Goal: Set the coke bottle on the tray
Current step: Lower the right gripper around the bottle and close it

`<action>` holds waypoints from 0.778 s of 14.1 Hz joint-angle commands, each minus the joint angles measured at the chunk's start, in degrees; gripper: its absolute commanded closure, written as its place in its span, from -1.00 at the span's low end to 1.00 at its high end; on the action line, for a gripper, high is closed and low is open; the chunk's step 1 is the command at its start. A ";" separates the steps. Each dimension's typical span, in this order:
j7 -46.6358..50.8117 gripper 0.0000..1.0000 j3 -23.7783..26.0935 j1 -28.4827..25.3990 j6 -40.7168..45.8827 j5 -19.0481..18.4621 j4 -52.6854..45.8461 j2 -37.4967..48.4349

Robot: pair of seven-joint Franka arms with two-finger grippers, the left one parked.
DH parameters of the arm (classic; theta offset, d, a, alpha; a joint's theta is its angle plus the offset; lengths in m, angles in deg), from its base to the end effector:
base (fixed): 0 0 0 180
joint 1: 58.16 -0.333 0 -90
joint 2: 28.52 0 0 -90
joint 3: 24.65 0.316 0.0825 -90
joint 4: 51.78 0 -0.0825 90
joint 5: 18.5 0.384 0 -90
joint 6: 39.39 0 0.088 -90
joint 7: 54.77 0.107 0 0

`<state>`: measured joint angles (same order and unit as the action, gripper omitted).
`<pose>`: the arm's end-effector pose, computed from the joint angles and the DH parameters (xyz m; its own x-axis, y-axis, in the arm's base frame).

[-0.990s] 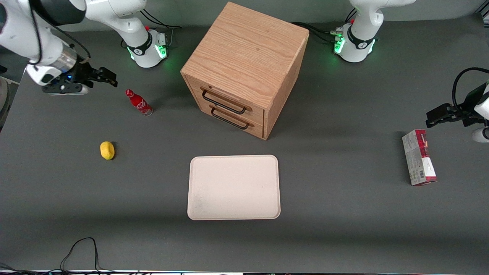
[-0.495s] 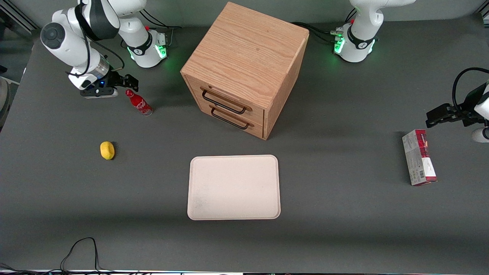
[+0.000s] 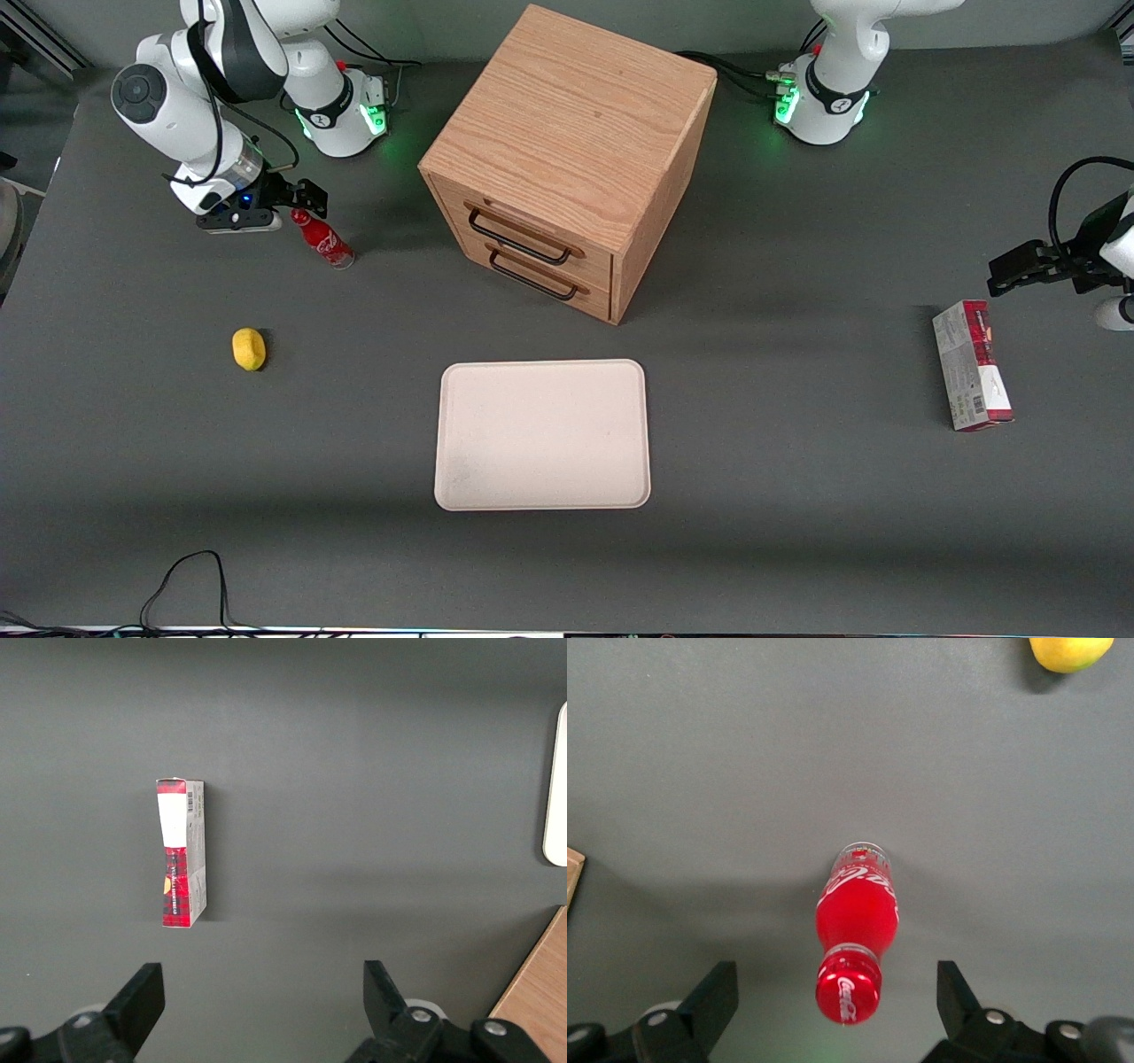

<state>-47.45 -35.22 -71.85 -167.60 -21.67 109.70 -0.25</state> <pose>0.3369 0.0242 0.3308 0.9953 -0.0096 -0.0968 -0.0130 -0.9993 -0.0348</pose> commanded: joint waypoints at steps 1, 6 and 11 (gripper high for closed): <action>0.85 -0.81 0.20 -0.11 -3.09 -0.87 2.79 0.11; 0.93 0.26 0.20 -0.11 -3.09 -0.79 2.79 -0.85; 1.02 0.79 0.20 -0.11 -2.13 -0.79 2.44 -1.82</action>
<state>-47.45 -35.14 -71.88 -168.45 -21.86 109.84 -2.33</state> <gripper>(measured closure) 0.674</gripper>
